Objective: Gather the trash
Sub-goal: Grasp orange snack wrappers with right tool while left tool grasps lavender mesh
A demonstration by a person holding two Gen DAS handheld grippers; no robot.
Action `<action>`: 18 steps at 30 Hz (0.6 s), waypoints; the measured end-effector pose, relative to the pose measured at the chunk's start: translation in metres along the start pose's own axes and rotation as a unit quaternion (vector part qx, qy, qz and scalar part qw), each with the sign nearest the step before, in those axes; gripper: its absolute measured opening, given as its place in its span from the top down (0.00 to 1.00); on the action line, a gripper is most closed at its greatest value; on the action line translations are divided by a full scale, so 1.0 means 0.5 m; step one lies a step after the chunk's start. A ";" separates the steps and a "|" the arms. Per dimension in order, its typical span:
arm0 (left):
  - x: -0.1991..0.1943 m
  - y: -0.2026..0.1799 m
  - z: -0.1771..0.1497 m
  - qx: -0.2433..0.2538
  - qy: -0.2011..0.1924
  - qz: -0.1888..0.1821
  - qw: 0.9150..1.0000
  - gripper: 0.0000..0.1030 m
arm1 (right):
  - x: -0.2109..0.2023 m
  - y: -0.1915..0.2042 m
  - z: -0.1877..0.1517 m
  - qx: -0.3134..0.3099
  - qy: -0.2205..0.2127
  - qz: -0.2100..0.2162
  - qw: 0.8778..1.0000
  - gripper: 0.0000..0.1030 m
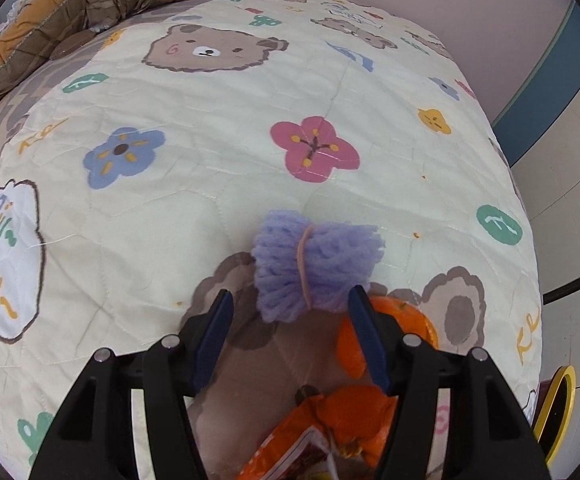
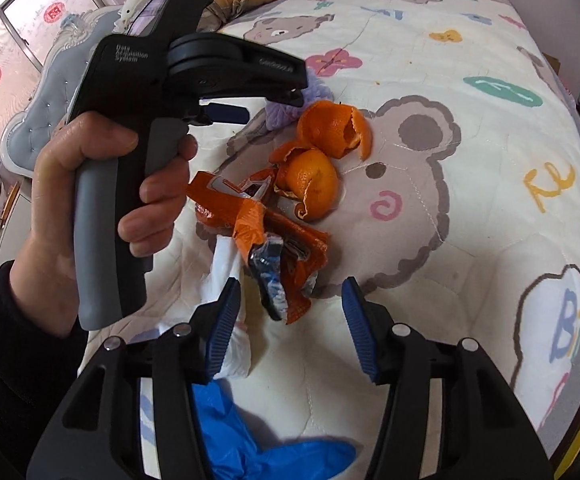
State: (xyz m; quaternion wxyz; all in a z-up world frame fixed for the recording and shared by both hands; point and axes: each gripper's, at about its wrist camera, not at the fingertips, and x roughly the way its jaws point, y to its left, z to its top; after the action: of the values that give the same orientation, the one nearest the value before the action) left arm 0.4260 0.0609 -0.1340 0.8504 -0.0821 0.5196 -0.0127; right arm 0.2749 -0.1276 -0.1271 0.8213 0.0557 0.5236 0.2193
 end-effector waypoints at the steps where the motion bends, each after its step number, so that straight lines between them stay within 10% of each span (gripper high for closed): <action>1: 0.003 -0.006 0.000 0.004 -0.001 0.000 1.000 0.45 | 0.004 0.000 0.001 0.001 0.001 0.001 1.000 0.55; 18: 0.021 -0.017 -0.001 0.017 -0.012 -0.020 1.000 0.63 | 0.037 0.001 0.009 -0.005 -0.020 0.006 1.000 0.88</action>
State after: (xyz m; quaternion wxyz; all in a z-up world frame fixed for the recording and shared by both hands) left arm 0.4308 0.0514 -0.1424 0.8576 -0.0781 0.5069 -0.0378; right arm 0.2855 -0.1190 -0.1403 0.8304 0.0588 0.5059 0.2260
